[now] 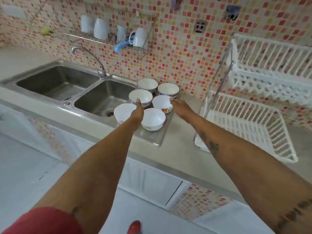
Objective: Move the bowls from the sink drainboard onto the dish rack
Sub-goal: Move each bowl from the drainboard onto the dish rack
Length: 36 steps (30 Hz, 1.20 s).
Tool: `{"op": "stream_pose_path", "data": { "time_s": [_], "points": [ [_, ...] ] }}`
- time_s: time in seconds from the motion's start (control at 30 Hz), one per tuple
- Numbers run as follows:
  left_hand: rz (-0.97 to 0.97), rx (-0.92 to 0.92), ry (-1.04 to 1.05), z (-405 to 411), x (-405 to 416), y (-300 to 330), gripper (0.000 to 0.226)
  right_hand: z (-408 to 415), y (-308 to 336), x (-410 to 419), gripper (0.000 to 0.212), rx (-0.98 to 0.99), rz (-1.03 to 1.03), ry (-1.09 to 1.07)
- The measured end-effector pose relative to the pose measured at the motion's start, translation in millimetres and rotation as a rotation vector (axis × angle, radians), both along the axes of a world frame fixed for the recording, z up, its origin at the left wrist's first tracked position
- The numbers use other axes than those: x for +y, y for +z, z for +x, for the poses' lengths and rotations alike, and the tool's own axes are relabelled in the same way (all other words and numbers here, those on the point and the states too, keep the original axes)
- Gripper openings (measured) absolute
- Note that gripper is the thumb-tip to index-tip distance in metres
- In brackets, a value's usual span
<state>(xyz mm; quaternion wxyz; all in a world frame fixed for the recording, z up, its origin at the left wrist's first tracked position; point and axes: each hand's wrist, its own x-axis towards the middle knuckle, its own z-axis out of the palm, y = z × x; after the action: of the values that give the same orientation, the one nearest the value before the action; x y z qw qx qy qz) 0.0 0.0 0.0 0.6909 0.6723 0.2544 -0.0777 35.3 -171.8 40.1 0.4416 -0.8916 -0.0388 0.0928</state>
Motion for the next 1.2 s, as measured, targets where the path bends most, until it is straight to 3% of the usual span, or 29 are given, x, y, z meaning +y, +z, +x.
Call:
{"op": "stream_pose_path", "data": {
  "time_s": [0.1, 0.17, 0.27, 0.43, 0.57, 0.8, 0.97, 1.2],
  "points": [
    [-0.218, 0.087, 0.083, 5, -4, -29, 0.079, 23, -34, 11, 0.065, 0.232, -0.098, -0.006],
    [-0.226, 0.066, 0.153, 15, -7, -61, 0.074, 41, -61, 16, 0.073, 0.294, -0.113, -0.058],
    [-0.277, 0.013, 0.247, 31, -8, -100, 0.066, 58, -84, 28, 0.068, 0.313, -0.026, -0.084],
    [-0.319, -0.124, 0.387, 49, 2, -122, 0.033, 81, -114, 44, 0.067, 0.352, 0.084, -0.220],
    [-0.430, -0.153, 0.425, 57, 10, -135, 0.046, 88, -127, 59, 0.056, 0.327, 0.141, -0.249],
    [-0.467, -0.087, 0.385, 72, 3, -135, 0.041, 98, -139, 69, 0.064, 0.381, 0.175, -0.352],
    [-0.524, -0.050, 0.394, 79, -7, -138, 0.048, 100, -142, 72, 0.055, 0.371, 0.176, -0.384],
    [-0.624, 0.165, 0.495, 86, -20, -118, 0.067, 103, -127, 69, 0.049, 0.343, 0.208, -0.457]
  ]
}}
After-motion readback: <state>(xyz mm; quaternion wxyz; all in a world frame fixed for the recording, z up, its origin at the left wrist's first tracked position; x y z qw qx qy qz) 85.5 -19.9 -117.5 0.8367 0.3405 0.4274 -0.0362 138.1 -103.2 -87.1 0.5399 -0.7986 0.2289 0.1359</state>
